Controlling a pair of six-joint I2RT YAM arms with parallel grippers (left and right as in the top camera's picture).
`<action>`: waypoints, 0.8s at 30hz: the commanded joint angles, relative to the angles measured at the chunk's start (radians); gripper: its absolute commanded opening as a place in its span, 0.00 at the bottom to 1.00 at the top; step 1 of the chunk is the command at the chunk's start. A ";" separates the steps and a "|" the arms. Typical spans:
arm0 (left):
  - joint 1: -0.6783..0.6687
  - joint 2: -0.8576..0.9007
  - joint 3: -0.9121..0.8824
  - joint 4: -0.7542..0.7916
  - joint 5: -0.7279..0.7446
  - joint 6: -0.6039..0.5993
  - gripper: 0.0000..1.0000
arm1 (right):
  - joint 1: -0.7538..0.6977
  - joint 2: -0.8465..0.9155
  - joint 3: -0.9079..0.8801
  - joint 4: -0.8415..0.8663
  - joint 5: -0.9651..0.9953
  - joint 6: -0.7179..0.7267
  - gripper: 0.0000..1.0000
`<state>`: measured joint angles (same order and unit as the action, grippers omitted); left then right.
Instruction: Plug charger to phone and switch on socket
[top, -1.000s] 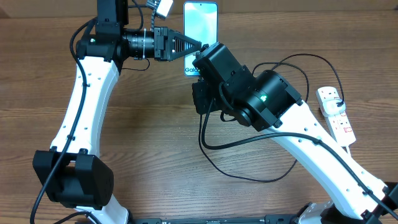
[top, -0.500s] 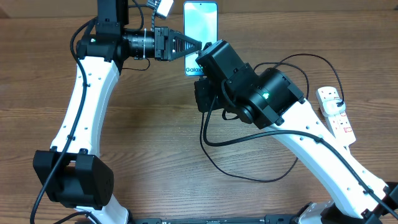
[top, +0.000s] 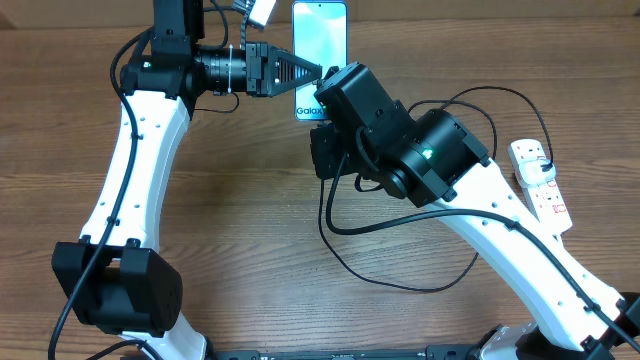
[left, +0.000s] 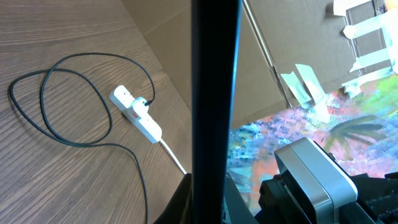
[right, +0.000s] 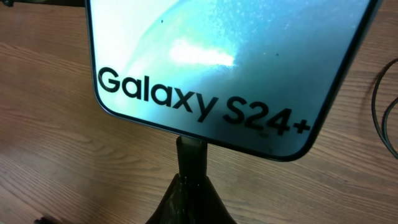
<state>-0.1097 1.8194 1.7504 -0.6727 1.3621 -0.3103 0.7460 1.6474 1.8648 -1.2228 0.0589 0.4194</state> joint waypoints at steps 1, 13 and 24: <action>-0.002 -0.022 0.025 -0.002 0.052 0.040 0.04 | -0.014 -0.015 0.029 0.026 0.015 0.002 0.04; -0.002 -0.022 0.025 -0.038 0.052 0.064 0.04 | -0.014 -0.015 0.029 0.047 0.019 -0.011 0.04; -0.002 -0.022 0.025 -0.057 0.052 0.064 0.04 | -0.014 -0.015 0.029 0.055 0.070 -0.089 0.04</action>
<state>-0.1020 1.8194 1.7515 -0.7151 1.3540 -0.2764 0.7460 1.6474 1.8648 -1.2068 0.0525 0.3775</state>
